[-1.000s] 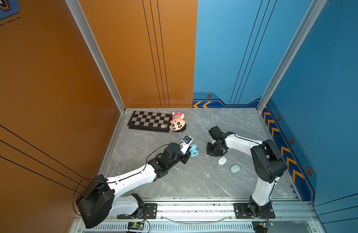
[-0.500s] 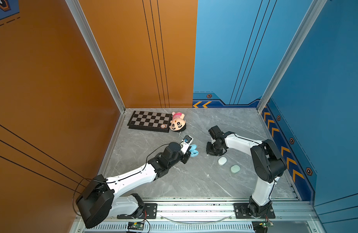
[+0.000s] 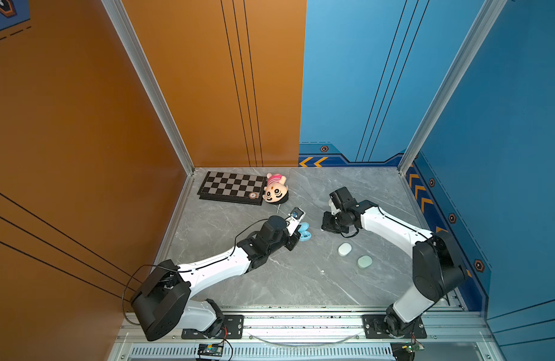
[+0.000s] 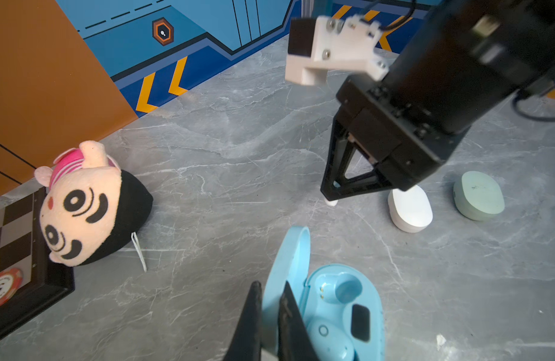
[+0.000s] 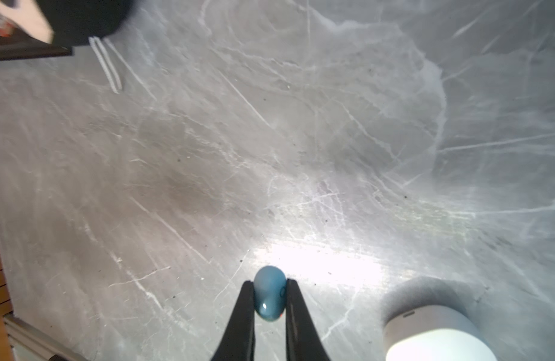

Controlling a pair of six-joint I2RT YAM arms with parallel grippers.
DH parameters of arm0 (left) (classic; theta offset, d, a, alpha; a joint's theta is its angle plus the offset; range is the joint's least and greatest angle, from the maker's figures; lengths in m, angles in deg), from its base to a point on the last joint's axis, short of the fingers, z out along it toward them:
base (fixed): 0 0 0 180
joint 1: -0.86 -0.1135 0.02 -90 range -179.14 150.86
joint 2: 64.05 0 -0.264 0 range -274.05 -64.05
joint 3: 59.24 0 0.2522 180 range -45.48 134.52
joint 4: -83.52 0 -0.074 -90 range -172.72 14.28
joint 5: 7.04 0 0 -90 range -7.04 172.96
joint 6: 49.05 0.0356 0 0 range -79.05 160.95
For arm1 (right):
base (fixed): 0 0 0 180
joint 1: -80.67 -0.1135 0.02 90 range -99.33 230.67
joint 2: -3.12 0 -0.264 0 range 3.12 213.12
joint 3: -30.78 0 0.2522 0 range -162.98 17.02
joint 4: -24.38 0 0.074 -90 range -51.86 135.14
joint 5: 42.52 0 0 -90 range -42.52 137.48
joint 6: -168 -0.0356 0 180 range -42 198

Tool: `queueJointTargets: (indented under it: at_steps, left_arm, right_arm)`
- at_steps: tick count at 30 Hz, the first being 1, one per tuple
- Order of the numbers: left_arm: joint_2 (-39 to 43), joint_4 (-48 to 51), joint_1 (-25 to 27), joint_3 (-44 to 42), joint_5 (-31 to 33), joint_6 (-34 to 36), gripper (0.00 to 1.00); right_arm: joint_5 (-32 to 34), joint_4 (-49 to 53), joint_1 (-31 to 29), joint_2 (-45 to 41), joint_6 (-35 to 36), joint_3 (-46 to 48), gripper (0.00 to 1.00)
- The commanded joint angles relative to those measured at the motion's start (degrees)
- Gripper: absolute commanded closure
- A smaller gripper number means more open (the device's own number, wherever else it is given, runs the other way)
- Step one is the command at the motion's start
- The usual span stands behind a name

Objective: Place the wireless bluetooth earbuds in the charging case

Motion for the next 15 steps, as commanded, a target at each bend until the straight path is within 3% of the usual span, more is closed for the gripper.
queueJointTargets:
  at_steps: [1, 7, 15]
  left_arm:
    - [-2.14, -1.73, -1.02, 2.65, -2.37, 1.52, 1.00]
    - [-4.42, -2.13, -1.48, 5.31, -4.46, 1.78, 1.00]
    - [-3.80, -2.12, -1.38, 6.61, -5.77, 1.80, 1.00]
  right_arm:
    - [-2.56, 3.89, -0.46, -4.71, 3.23, -1.39, 0.91]
    - [-5.06, 4.11, -3.27, -9.46, 4.74, -2.42, 0.91]
    - [-5.33, 4.07, -5.14, -9.17, 6.03, -3.02, 0.90]
